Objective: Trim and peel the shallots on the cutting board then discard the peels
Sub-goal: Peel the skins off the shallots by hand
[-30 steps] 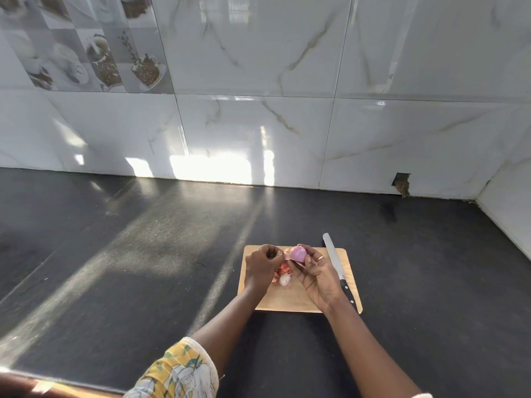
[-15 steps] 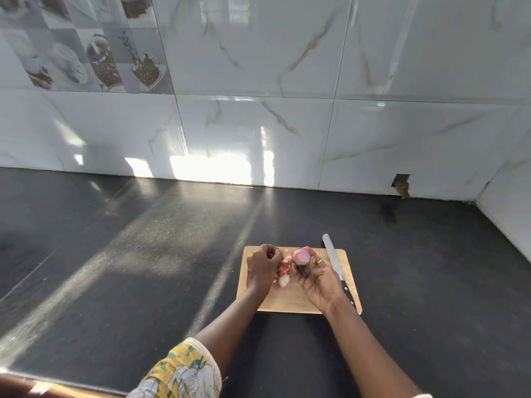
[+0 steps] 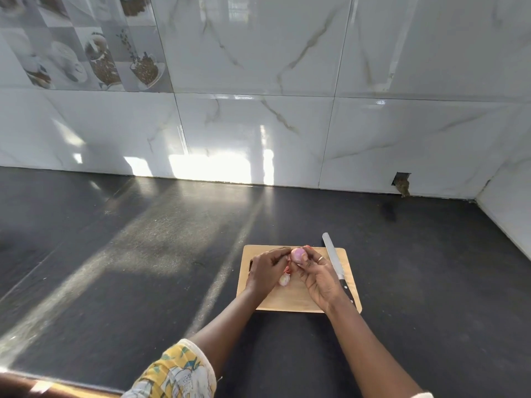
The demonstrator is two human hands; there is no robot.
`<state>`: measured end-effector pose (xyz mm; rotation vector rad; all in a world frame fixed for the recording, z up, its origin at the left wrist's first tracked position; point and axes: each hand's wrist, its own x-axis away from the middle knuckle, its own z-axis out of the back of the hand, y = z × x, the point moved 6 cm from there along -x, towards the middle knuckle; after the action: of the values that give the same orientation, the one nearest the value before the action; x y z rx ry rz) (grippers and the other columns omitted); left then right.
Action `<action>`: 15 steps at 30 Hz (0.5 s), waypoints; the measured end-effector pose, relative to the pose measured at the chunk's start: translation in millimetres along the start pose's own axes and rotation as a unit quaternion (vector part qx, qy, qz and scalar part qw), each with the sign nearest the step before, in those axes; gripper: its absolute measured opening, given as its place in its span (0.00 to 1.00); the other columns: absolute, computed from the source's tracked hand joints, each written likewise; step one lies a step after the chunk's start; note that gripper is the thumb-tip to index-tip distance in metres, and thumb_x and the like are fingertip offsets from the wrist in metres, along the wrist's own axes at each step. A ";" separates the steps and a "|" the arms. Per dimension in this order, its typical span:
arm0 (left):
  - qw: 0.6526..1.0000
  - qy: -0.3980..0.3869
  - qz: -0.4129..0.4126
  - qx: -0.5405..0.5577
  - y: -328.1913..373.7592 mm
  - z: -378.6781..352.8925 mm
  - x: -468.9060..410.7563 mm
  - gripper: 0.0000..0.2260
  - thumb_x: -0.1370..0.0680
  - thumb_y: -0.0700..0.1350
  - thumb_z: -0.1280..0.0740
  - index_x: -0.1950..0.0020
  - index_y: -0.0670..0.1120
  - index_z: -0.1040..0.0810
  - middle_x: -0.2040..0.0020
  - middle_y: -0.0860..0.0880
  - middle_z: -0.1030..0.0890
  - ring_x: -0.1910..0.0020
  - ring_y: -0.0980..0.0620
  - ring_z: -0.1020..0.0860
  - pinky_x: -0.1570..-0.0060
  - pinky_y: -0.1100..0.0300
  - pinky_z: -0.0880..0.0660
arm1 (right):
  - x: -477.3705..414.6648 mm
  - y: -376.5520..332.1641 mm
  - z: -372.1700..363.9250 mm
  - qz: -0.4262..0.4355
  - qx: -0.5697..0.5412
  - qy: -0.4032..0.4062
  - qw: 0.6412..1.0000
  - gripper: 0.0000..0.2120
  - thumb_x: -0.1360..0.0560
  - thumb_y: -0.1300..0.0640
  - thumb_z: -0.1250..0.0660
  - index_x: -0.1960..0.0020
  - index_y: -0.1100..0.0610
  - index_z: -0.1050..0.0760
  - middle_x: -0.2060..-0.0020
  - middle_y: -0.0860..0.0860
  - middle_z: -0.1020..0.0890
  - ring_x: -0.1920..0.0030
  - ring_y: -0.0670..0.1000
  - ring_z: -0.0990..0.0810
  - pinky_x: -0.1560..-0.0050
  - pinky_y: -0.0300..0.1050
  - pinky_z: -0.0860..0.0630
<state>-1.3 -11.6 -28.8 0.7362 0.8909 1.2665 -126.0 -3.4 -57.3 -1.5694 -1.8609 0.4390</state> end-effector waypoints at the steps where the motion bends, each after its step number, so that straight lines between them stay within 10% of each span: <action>1: 1.000 0.004 -0.004 0.010 -0.1 0.4 0.4 0.11 0.25 0.43 0.36 0.46 0.52 0.18 0.49 0.55 0.16 0.49 0.62 0.20 0.45 0.61 0.25 | -0.7 -0.9 1.6 0.009 0.018 0.001 1.000 0.09 0.25 0.72 0.39 0.48 0.63 0.26 0.50 0.60 0.21 0.54 0.54 0.17 0.52 0.46 0.18; 8: 0.999 0.016 0.026 0.042 -8.3 0.5 -2.6 0.11 0.27 0.51 0.30 0.47 0.51 0.18 0.51 0.48 0.17 0.61 0.76 0.30 0.60 0.64 0.29 | 1.3 -6.1 -0.6 0.070 0.127 -0.005 0.989 0.11 0.26 0.73 0.37 0.47 0.64 0.24 0.53 0.58 0.18 0.54 0.52 0.17 0.52 0.47 0.18; 15: 0.999 0.008 0.016 0.038 -8.6 1.7 -3.6 0.11 0.27 0.47 0.30 0.47 0.46 0.19 0.48 0.47 0.19 0.48 0.63 0.22 0.48 0.60 0.23 | 3.1 -8.1 0.5 0.106 0.228 -0.004 0.968 0.14 0.28 0.73 0.33 0.46 0.60 0.23 0.51 0.53 0.18 0.48 0.52 0.19 0.45 0.48 0.22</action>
<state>4.0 -16.5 -34.9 0.8043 0.9466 1.2738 -132.6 -2.1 -51.8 -1.4450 -1.4639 0.8997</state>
